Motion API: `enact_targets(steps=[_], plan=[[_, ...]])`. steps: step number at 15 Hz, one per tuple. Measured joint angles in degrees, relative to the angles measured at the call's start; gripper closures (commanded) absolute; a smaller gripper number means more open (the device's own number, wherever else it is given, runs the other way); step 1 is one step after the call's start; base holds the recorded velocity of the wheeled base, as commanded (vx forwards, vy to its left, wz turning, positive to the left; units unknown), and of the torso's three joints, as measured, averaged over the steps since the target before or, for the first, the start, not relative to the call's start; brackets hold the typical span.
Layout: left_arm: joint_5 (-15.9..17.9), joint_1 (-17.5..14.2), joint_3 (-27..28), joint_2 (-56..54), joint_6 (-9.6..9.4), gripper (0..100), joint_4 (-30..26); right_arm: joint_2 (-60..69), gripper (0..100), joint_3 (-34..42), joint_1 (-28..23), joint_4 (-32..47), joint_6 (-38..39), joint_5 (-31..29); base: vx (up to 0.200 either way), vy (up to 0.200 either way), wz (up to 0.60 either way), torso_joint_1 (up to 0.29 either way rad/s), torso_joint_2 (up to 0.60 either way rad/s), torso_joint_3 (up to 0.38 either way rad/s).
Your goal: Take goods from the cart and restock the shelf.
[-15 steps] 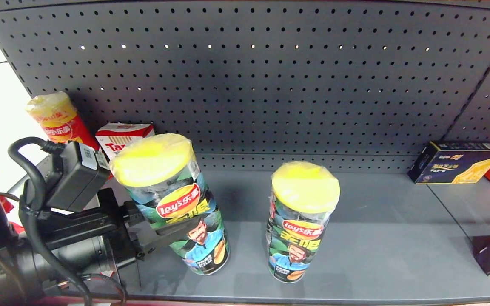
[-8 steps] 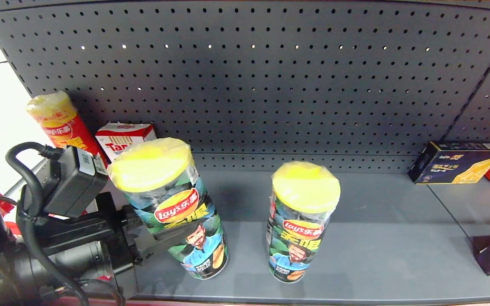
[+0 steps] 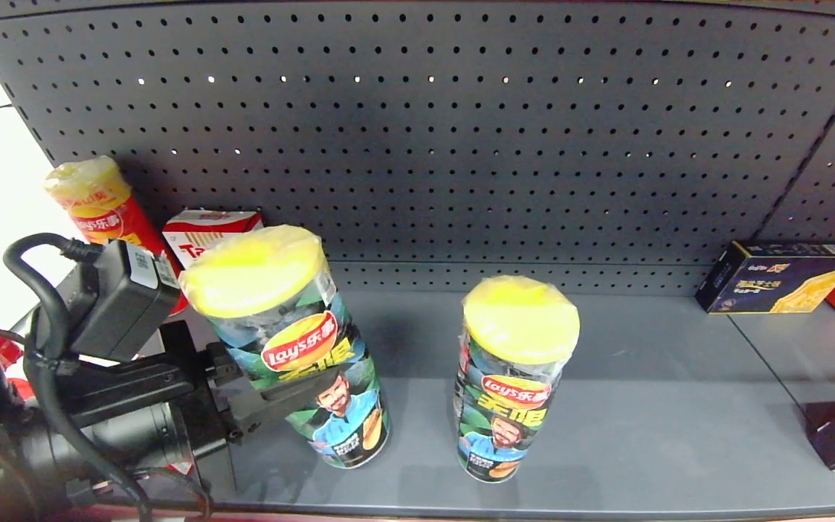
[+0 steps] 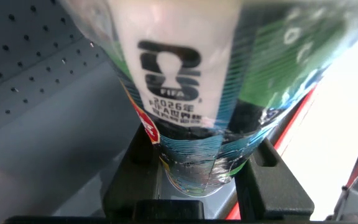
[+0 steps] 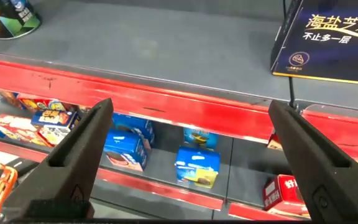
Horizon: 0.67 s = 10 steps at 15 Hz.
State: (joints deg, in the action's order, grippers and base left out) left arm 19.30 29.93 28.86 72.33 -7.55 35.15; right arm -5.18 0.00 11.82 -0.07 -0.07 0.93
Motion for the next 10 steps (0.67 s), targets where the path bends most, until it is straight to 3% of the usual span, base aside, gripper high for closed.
enact_targets(steps=[3, 6, 10], plan=[[-3.1, -0.2, 1.8, 0.4, 0.35, 100, -0.2, 0.0, 0, 0.0, 0.0, 0.0, 0.0, 0.0, 0.0, 0.0, 0.0, 0.0, 0.0, 0.0], [-6.4, -1.1, 9.0, 3.4, 3.52, 100, -1.4, 0.0, 0, 0.0, 0.0, 0.0, 0.0, 0.0, 0.0, 0.0, 0.0, 0.0, 0.0, 0.0], [-3.8, -2.5, 14.4, 8.3, 3.99, 100, -3.2, -0.1, 0, 0.0, 0.0, 0.0, 0.0, 0.0, 0.0, 0.0, 0.0, 0.0, 0.0, 0.0]])
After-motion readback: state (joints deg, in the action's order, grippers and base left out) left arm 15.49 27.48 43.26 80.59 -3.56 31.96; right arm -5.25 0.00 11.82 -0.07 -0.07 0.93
